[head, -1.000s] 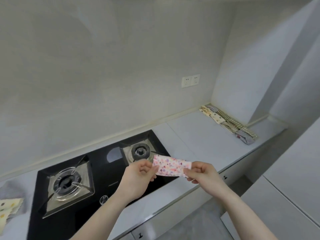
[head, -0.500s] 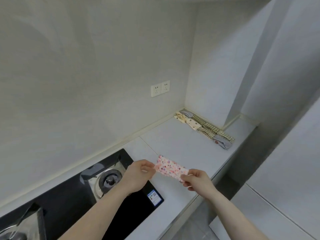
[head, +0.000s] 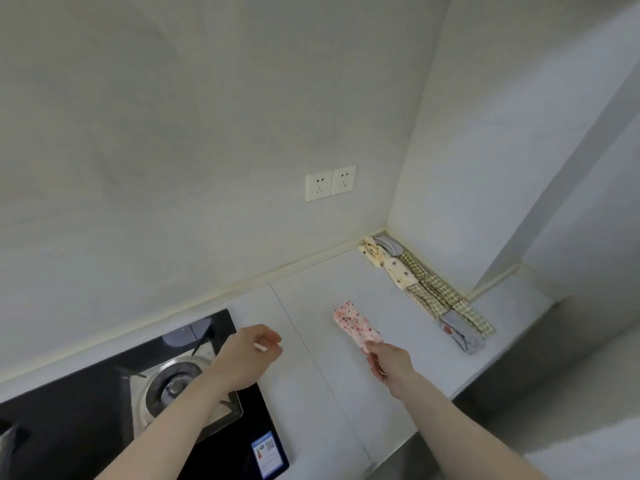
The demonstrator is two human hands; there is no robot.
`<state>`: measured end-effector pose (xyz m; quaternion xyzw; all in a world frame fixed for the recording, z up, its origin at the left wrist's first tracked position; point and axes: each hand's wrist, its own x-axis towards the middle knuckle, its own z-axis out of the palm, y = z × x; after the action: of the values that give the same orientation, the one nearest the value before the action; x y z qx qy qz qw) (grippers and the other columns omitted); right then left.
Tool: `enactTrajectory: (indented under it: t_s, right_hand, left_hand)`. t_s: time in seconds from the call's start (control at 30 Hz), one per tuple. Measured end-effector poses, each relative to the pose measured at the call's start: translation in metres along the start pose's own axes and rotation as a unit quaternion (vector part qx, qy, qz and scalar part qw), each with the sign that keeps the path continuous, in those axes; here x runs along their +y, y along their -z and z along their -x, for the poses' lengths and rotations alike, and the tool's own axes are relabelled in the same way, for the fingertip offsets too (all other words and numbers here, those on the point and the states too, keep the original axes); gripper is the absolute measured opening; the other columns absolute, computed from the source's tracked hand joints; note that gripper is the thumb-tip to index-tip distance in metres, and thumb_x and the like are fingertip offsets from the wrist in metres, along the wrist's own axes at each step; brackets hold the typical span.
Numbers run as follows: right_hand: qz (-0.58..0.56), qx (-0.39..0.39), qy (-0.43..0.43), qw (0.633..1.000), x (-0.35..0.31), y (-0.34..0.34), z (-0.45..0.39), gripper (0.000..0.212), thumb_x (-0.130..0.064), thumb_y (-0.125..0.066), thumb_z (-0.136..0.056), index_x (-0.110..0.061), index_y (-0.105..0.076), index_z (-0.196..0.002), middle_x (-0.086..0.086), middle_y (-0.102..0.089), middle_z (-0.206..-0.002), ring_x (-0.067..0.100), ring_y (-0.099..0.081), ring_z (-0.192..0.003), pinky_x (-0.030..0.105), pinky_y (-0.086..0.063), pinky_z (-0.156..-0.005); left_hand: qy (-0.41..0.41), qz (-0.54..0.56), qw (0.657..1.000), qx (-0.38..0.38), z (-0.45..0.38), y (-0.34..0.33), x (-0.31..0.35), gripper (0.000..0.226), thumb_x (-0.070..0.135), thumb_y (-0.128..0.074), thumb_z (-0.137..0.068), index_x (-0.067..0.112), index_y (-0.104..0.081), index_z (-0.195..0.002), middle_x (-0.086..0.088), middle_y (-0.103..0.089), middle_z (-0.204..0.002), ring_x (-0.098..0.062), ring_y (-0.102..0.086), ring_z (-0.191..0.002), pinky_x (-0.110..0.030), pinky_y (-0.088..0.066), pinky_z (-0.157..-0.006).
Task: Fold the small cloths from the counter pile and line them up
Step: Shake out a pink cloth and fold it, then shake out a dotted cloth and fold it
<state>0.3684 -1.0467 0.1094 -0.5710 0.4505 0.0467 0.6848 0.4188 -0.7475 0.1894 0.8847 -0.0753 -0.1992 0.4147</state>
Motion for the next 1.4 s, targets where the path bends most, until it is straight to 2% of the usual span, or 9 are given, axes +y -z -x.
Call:
enactTrajectory:
  t_s: [0.2, 0.4, 0.67, 0.8, 0.93, 1.1, 1.23, 1.33, 1.4]
  right_hand:
    - [0.021, 0.025, -0.047, 0.998, -0.028, 0.012, -0.09, 0.019, -0.013, -0.073, -0.093, -0.001, -0.067, -0.106, 0.008, -0.061, -0.068, 0.014, -0.049, -0.05, 0.015, -0.03, -0.029]
    - [0.009, 0.022, -0.13, 0.991, -0.042, 0.017, -0.163, 0.03, -0.011, -0.075, -0.09, -0.002, -0.067, -0.117, 0.009, -0.066, -0.076, 0.015, -0.057, -0.057, 0.016, -0.041, -0.033]
    - [0.021, 0.01, -0.135, 0.991, -0.078, 0.002, -0.239, 0.026, -0.008, -0.065, -0.095, 0.0, -0.063, -0.12, 0.009, -0.065, -0.074, 0.016, -0.058, -0.057, 0.018, -0.044, -0.032]
    - [0.064, 0.004, -0.144, 0.987, -0.102, -0.012, -0.265, 0.012, -0.012, -0.058, -0.099, -0.005, -0.067, -0.102, 0.006, -0.062, -0.07, 0.015, -0.052, -0.052, 0.015, -0.038, -0.033]
    - [0.089, 0.001, -0.136, 0.987, -0.114, -0.025, -0.283, 0.019, -0.012, -0.053, -0.1, -0.009, -0.059, -0.082, 0.003, -0.056, -0.066, 0.014, -0.048, -0.051, 0.02, -0.036, -0.039]
    - [0.099, -0.019, -0.107, 0.989, -0.136, -0.042, -0.299, 0.015, -0.009, -0.046, -0.102, -0.01, -0.06, -0.101, 0.002, -0.054, -0.069, 0.012, -0.048, -0.056, 0.015, -0.036, -0.034]
    - [0.092, -0.034, -0.06, 0.993, -0.149, -0.055, -0.312, 0.033, -0.002, -0.038, -0.103, -0.004, -0.059, -0.129, 0.007, -0.054, -0.074, 0.016, -0.049, -0.06, 0.015, -0.039, -0.035]
    - [0.069, -0.039, -0.039, 0.996, -0.15, -0.062, -0.327, 0.033, -0.005, -0.044, -0.103, 0.0, -0.053, -0.135, 0.017, -0.065, -0.104, 0.021, -0.062, -0.072, 0.024, -0.053, -0.042]
    - [0.058, -0.054, -0.035, 0.996, -0.155, -0.069, -0.325, 0.032, -0.006, -0.048, -0.103, -0.001, -0.051, -0.135, 0.017, -0.062, -0.109, 0.023, -0.064, -0.075, 0.027, -0.056, -0.043]
  left_hand:
    - [0.056, -0.002, 0.998, 0.012, -0.049, -0.047, 0.025, 0.008, 0.029, -0.069, -0.092, 0.03, -0.071, -0.1, 0.012, -0.072, -0.101, -0.011, -0.068, -0.082, -0.01, -0.046, -0.056]
    - [0.098, 0.006, 0.995, 0.02, -0.078, -0.075, 0.033, 0.012, 0.031, -0.07, -0.091, 0.031, -0.072, -0.103, 0.015, -0.071, -0.101, -0.008, -0.067, -0.085, -0.012, -0.049, -0.066]
    - [0.12, -0.005, 0.991, 0.054, -0.111, -0.077, 0.041, 0.01, 0.032, -0.07, -0.09, 0.032, -0.072, -0.1, 0.017, -0.071, -0.101, -0.007, -0.067, -0.083, -0.016, -0.05, -0.068]
    - [0.121, -0.008, 0.991, 0.064, -0.125, -0.073, 0.047, 0.009, 0.034, -0.07, -0.09, 0.033, -0.071, -0.099, 0.017, -0.07, -0.101, -0.007, -0.067, -0.083, -0.018, -0.052, -0.073]
    - [0.126, -0.007, 0.99, 0.066, -0.13, -0.072, 0.046, 0.008, 0.034, -0.07, -0.09, 0.034, -0.07, -0.097, 0.017, -0.07, -0.101, -0.008, -0.066, -0.08, -0.02, -0.053, -0.074]
    - [0.132, -0.021, 0.989, 0.07, -0.134, -0.07, 0.045, 0.009, 0.036, -0.069, -0.09, 0.034, -0.069, -0.098, 0.019, -0.07, -0.099, -0.006, -0.064, -0.078, -0.023, -0.054, -0.078]
    - [0.149, -0.022, 0.985, 0.083, -0.129, -0.071, 0.041, 0.011, 0.036, -0.069, -0.09, 0.032, -0.07, -0.1, 0.018, -0.07, -0.098, -0.005, -0.065, -0.078, -0.019, -0.052, -0.072]
    - [0.153, -0.017, 0.984, 0.094, -0.125, -0.072, 0.036, 0.009, 0.035, -0.069, -0.09, 0.033, -0.07, -0.098, 0.018, -0.07, -0.097, -0.002, -0.063, -0.074, -0.017, -0.05, -0.069]
    - [0.156, -0.014, 0.983, 0.095, -0.122, -0.074, 0.033, 0.009, 0.035, -0.069, -0.091, 0.033, -0.07, -0.1, 0.019, -0.07, -0.098, -0.001, -0.061, -0.074, -0.014, -0.045, -0.067]
